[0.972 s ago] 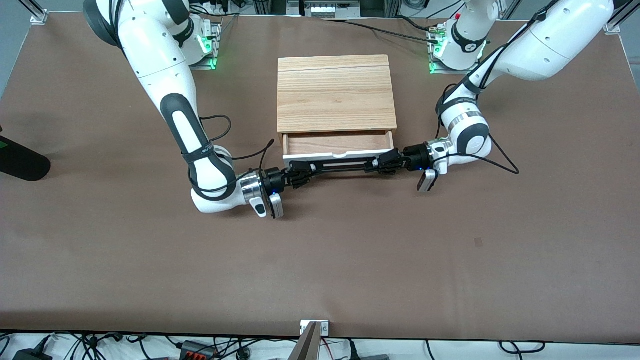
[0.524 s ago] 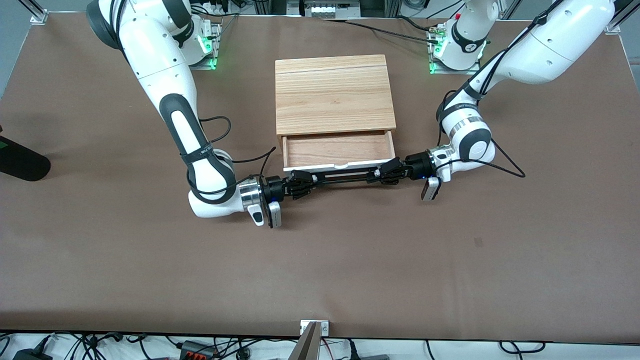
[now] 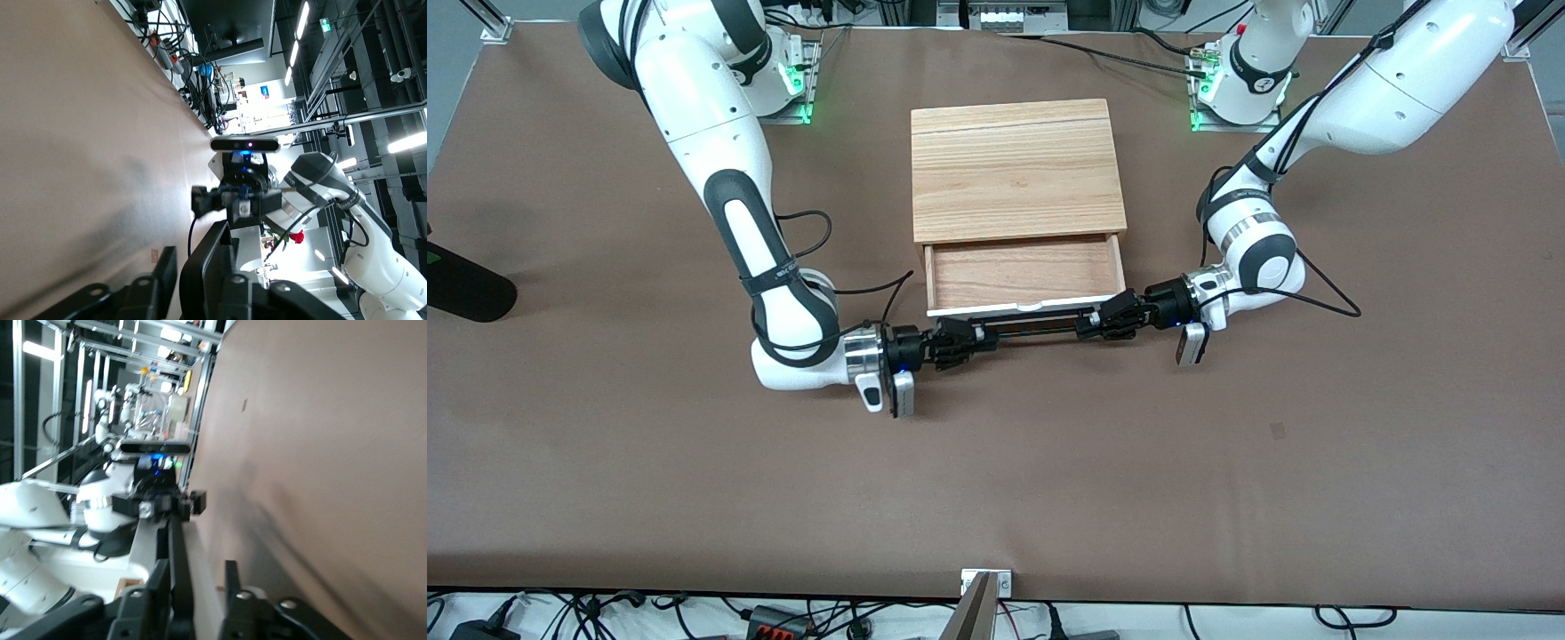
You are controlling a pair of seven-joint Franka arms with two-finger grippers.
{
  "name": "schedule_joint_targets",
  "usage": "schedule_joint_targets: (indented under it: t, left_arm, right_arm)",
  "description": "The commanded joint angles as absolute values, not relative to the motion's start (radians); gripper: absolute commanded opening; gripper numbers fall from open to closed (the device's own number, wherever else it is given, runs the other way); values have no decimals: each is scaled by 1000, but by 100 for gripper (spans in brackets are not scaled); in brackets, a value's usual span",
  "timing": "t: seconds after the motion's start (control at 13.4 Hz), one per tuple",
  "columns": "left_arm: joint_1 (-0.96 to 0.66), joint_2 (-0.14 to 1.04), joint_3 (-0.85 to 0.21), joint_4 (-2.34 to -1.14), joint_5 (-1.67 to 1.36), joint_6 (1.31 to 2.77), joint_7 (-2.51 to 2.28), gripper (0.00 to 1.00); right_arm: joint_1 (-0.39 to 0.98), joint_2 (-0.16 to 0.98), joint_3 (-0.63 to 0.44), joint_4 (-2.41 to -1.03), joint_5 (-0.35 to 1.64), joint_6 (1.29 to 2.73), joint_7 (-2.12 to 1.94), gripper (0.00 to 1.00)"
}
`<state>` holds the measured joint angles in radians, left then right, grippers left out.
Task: Pull top drawer with both arms simultaneously
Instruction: 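Pull the drawer out of the cabinet with both grippers together, then open both grippers and draw them back from the handle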
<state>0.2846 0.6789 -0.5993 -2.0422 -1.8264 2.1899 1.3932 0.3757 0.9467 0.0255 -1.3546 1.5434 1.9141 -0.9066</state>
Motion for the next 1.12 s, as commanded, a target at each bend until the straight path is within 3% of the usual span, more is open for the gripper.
schedule_joint_targets:
  t: [0.0, 0.3, 0.75, 1.05]
  left_arm:
    - [276, 680, -606, -2048, -1842, 2192, 1422, 100]
    - [278, 675, -586, -2007, -1766, 2194, 1372, 100]
    - [310, 638, -526, -1833, -1173, 2187, 968, 100]
    - [334, 626, -523, -1724, -826, 2137, 787, 100]
  right_arm:
    - [370, 969, 28, -1315, 1551, 1927, -871, 100]
    - [373, 953, 0, -1298, 1493, 1933, -812, 100]
    - [368, 870, -40, -1223, 1208, 1930, -536, 100]
    - [364, 737, -93, -1230, 889, 1858, -337, 100]
